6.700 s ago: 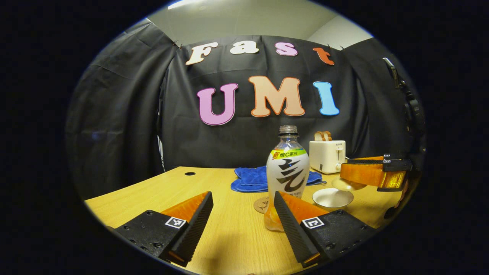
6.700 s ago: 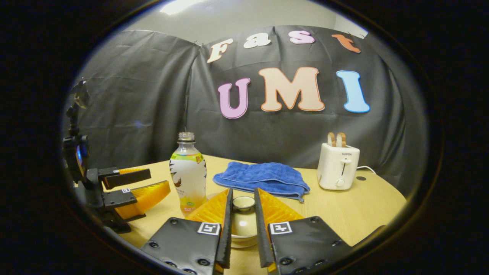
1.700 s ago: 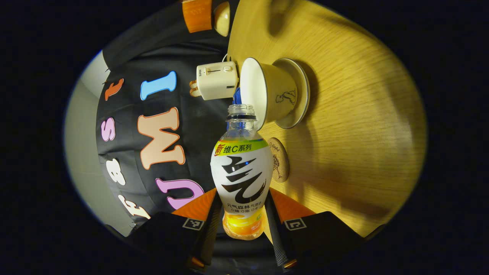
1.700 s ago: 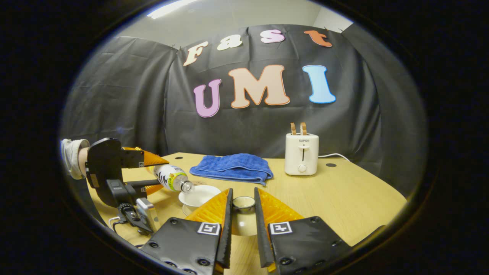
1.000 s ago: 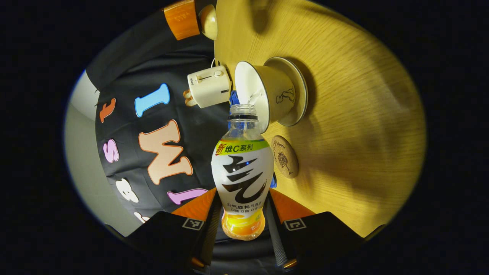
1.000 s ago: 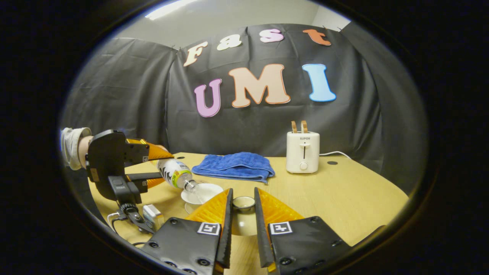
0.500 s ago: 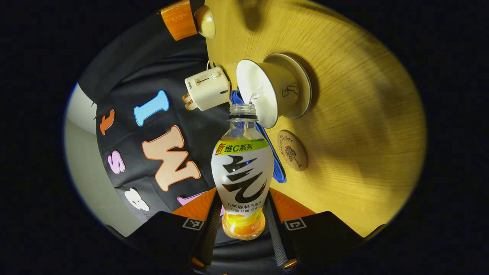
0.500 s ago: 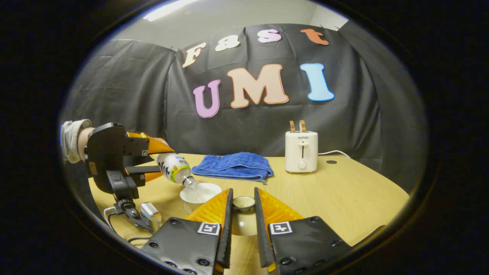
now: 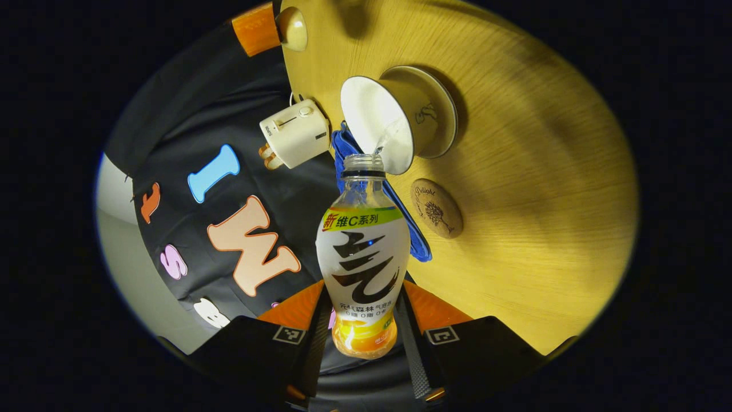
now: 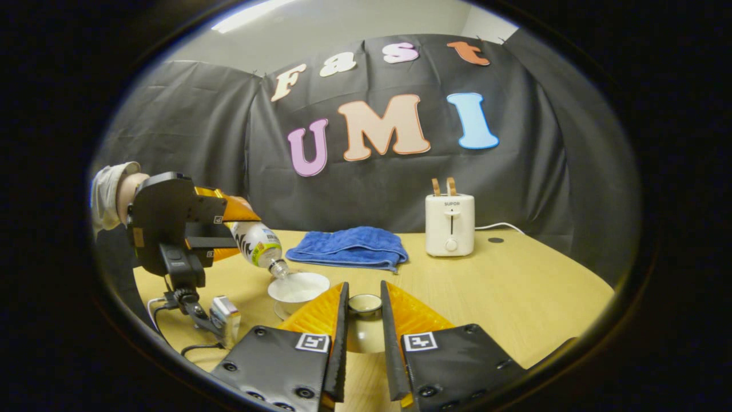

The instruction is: Open the teacup lid with one hand, grasp the water bottle and pour water into the teacup with the other hand; after pouring, place the water bottle on the coaster and then close the teacup lid.

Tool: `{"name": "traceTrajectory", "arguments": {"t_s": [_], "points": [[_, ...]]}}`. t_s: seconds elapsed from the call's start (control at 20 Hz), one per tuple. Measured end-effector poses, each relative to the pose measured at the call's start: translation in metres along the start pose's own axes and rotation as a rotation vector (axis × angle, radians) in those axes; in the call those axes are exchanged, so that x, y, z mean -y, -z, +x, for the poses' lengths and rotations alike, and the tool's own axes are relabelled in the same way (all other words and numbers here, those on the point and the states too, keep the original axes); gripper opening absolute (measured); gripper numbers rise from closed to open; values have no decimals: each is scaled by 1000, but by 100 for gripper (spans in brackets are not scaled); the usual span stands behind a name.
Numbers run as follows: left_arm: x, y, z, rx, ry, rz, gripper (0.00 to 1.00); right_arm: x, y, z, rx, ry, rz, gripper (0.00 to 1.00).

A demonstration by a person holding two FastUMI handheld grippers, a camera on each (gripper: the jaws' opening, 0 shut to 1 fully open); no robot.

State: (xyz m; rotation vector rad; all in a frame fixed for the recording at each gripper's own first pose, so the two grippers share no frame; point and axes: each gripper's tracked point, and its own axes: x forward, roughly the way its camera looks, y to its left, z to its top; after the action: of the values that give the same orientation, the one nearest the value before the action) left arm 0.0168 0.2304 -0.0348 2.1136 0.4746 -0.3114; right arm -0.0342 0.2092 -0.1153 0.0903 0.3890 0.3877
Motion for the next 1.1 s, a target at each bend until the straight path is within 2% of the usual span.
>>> {"name": "traceTrajectory", "arguments": {"t_s": [0.65, 1.1], "points": [[11, 2, 0, -16, 75, 51, 61, 5, -1, -1, 2, 4, 7, 32], [10, 1, 1, -20, 81, 55, 61, 4, 2, 0, -2, 3, 6, 32]]}}
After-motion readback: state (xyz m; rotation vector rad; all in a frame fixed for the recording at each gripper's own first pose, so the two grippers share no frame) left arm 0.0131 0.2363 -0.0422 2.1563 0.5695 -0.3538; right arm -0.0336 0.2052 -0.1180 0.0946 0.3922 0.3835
